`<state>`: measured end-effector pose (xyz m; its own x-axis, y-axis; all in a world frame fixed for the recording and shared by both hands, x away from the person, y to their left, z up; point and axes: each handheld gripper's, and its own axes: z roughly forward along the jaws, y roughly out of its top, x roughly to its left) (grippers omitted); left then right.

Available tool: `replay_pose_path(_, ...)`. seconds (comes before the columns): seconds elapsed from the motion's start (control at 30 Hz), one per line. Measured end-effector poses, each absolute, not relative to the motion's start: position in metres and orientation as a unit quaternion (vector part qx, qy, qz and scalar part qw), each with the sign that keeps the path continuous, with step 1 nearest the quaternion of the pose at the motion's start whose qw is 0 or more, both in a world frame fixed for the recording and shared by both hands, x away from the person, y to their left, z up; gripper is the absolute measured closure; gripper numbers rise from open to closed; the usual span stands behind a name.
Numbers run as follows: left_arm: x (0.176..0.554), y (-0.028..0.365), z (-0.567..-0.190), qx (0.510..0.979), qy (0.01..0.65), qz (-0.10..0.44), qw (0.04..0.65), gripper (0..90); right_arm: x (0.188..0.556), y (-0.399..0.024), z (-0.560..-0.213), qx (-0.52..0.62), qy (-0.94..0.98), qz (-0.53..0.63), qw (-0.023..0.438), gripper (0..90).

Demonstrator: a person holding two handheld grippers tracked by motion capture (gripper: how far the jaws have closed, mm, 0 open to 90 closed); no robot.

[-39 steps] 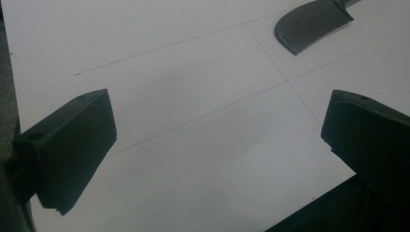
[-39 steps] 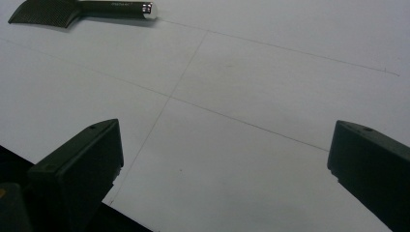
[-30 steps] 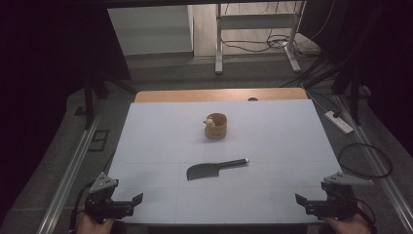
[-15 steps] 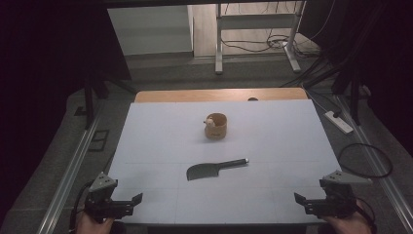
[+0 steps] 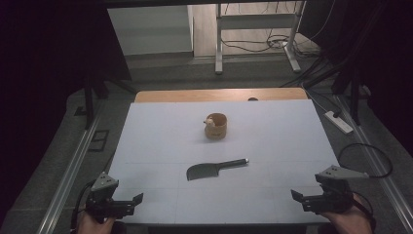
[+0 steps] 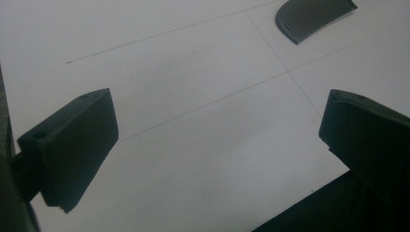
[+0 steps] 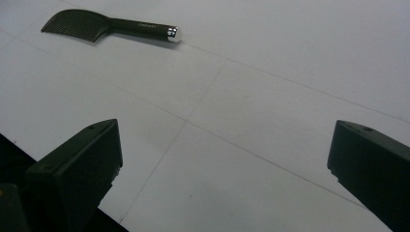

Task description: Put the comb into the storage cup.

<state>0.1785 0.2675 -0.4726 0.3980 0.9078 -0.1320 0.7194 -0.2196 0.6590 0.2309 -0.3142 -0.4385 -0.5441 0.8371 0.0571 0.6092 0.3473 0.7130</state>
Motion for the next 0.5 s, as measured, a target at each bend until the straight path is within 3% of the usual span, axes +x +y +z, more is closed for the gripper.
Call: replay_pose_path(0.5, 0.178, 0.268, -0.472, 0.767, 0.530, 0.143, 0.333, 1.8, 0.250, -0.299, -0.439, 0.431, 0.824, 0.339, 0.141, 0.0)
